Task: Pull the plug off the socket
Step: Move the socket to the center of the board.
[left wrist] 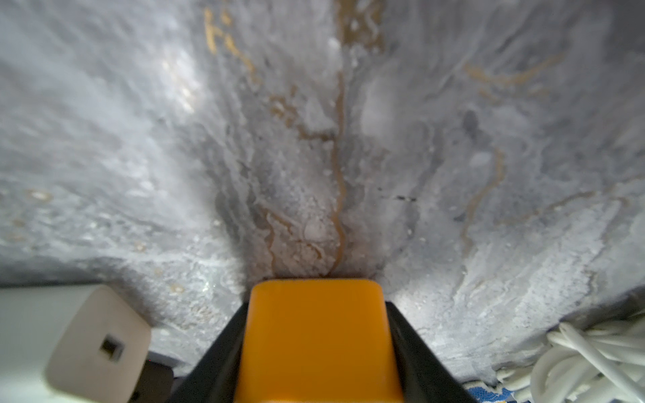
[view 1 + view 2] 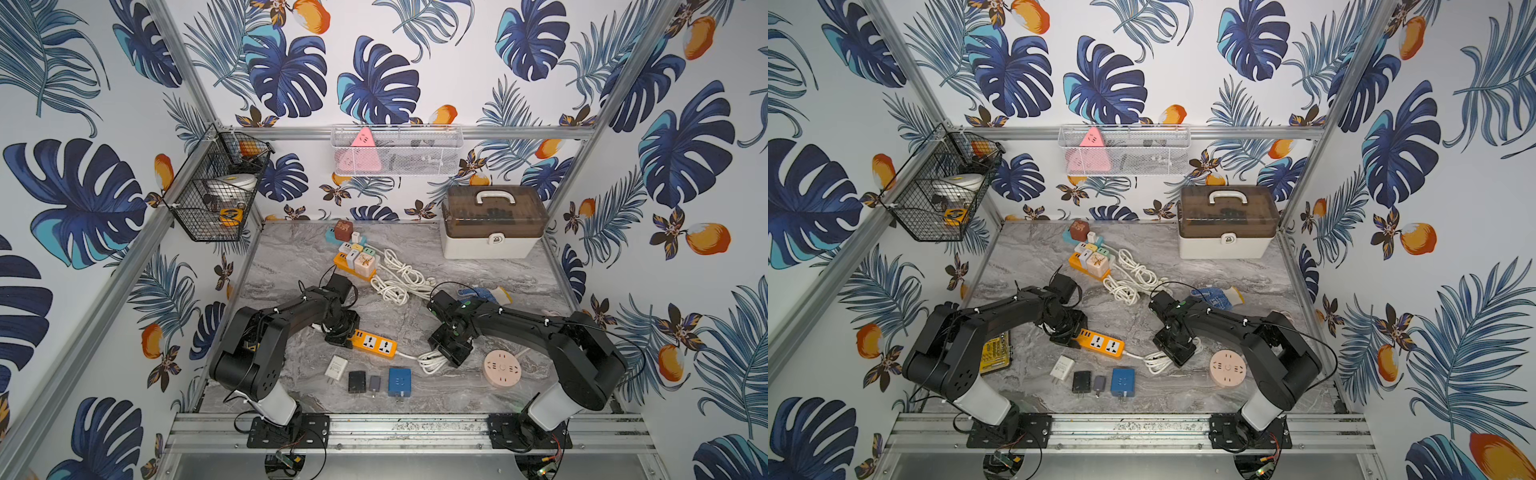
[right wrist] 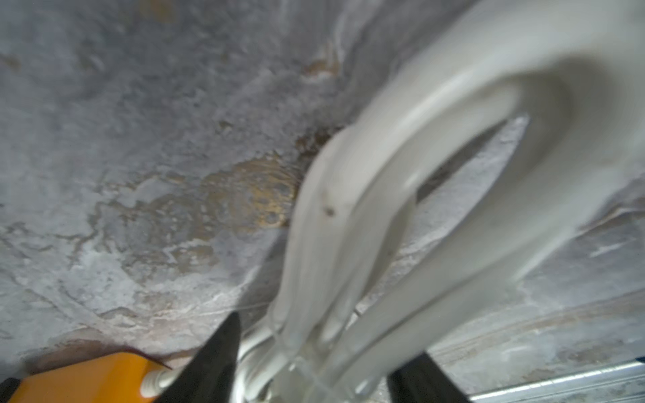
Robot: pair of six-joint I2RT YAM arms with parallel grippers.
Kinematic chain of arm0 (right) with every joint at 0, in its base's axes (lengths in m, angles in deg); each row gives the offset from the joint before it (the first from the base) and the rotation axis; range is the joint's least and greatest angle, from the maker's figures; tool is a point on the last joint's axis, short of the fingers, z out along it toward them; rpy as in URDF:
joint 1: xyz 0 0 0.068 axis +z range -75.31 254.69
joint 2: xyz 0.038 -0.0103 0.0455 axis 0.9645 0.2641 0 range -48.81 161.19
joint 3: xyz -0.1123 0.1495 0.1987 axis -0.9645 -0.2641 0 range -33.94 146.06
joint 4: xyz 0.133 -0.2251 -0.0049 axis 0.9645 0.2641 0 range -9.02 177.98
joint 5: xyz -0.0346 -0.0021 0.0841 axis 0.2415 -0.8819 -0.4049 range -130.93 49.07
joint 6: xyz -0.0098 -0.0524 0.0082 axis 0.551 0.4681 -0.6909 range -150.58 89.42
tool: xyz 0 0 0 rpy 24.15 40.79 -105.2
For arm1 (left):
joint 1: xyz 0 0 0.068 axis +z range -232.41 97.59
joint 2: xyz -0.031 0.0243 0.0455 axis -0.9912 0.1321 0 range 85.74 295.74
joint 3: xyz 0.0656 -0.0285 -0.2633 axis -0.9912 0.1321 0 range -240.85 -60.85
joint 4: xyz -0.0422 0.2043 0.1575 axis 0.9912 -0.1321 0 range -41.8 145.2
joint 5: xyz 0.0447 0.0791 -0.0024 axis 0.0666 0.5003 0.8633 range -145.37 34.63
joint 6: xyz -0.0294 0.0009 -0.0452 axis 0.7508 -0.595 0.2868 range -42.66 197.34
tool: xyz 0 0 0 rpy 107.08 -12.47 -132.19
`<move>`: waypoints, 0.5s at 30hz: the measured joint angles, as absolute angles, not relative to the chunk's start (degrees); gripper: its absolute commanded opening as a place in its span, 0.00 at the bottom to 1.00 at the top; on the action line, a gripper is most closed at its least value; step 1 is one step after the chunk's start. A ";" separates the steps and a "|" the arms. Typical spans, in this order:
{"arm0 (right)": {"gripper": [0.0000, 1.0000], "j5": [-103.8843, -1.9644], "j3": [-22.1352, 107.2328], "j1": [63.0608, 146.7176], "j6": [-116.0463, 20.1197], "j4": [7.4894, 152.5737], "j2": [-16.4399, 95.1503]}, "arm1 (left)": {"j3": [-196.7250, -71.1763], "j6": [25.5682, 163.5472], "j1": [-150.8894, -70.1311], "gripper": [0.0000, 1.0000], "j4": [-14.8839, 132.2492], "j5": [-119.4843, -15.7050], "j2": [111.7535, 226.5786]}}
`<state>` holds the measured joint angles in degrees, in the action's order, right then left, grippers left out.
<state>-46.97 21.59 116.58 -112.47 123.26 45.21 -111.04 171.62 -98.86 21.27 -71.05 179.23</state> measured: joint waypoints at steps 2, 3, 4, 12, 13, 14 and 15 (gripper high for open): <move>0.26 -44.78 24.08 116.58 -111.79 124.82 45.82 | -111.17 171.46 -98.86 0.27 21.18 -71.07 179.27; 0.23 -44.13 24.86 116.55 -111.35 125.52 45.86 | -111.22 171.40 -98.86 0.41 21.20 -71.09 179.27; 0.18 -43.27 25.74 116.55 -110.50 126.65 45.84 | -111.41 171.14 -98.88 0.53 21.18 -71.05 179.30; 0.07 -33.46 29.69 112.62 -98.63 138.37 39.63 | -115.22 168.23 -98.99 0.81 21.29 -70.02 179.16; 0.06 -32.19 29.72 111.46 -96.03 139.81 38.41 | -115.78 167.60 -98.99 0.81 20.96 -69.89 179.06; 0.05 -31.06 29.78 110.37 -93.41 140.84 37.43 | -116.31 167.33 -98.99 0.81 20.70 -69.69 178.97; 0.03 -29.70 29.96 109.19 -90.32 141.97 36.49 | -116.92 167.11 -98.99 0.82 20.35 -69.34 178.90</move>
<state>-29.70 29.96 109.19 -90.32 141.97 36.49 -116.92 167.11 -98.99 20.35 -69.34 178.90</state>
